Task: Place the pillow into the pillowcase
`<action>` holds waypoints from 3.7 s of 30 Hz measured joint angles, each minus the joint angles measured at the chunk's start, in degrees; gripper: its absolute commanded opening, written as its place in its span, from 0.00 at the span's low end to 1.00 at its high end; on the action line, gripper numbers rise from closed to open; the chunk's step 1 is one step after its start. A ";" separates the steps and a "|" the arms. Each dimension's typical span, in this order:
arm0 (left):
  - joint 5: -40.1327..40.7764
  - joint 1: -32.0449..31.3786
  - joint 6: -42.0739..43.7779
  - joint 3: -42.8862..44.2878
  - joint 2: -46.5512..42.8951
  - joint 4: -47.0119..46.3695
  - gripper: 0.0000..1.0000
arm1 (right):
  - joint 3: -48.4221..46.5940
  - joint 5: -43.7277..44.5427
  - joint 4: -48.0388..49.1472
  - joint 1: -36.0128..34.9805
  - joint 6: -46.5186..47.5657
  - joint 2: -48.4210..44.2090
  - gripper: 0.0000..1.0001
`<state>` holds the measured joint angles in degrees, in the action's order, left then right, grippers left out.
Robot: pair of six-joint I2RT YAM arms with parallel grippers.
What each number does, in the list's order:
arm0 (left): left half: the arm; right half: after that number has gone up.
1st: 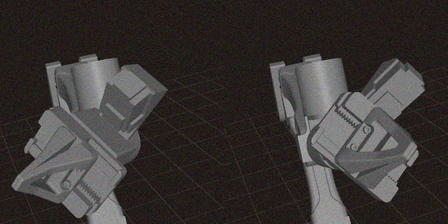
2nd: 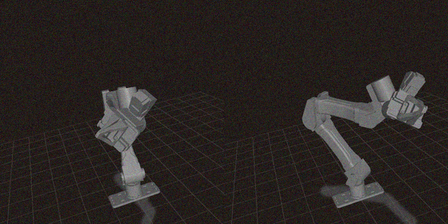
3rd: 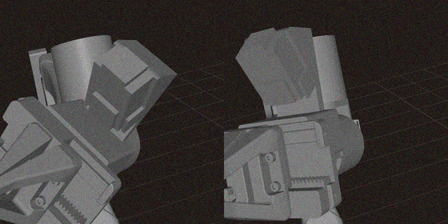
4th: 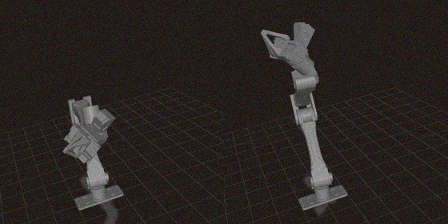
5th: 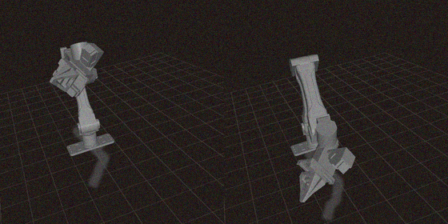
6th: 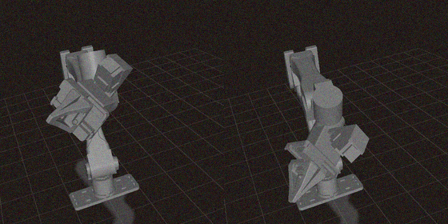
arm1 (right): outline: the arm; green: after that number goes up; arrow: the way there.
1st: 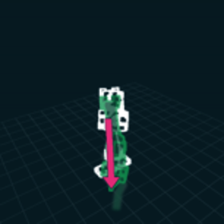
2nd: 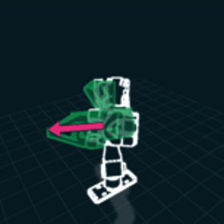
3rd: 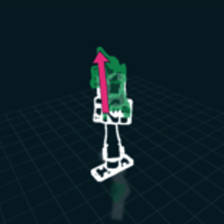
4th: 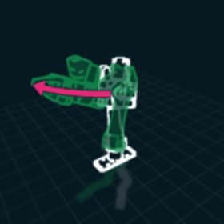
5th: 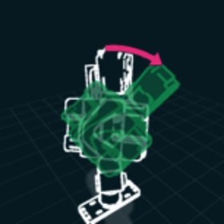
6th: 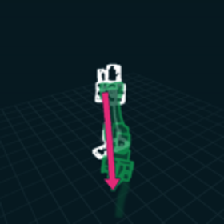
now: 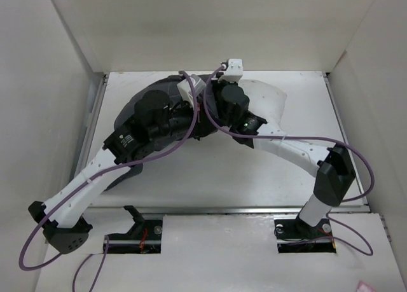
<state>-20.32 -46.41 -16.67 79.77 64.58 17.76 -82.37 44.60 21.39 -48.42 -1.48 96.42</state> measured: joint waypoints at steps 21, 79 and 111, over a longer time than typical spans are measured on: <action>-2.10 0.17 -4.83 -10.29 2.91 -4.20 1.00 | 20.20 -21.64 -14.49 1.95 -18.27 -15.06 0.91; 44.92 1.18 -2.75 18.64 34.97 21.92 0.00 | 18.01 -57.48 -29.00 21.07 -11.89 -5.88 0.31; 21.14 -3.30 11.98 51.65 46.05 19.69 0.00 | 30.86 -66.75 13.84 23.47 -18.78 -13.57 0.00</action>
<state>0.82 -49.71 -4.69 131.41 110.63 37.45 -51.51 -22.15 35.22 -24.95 -20.25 82.85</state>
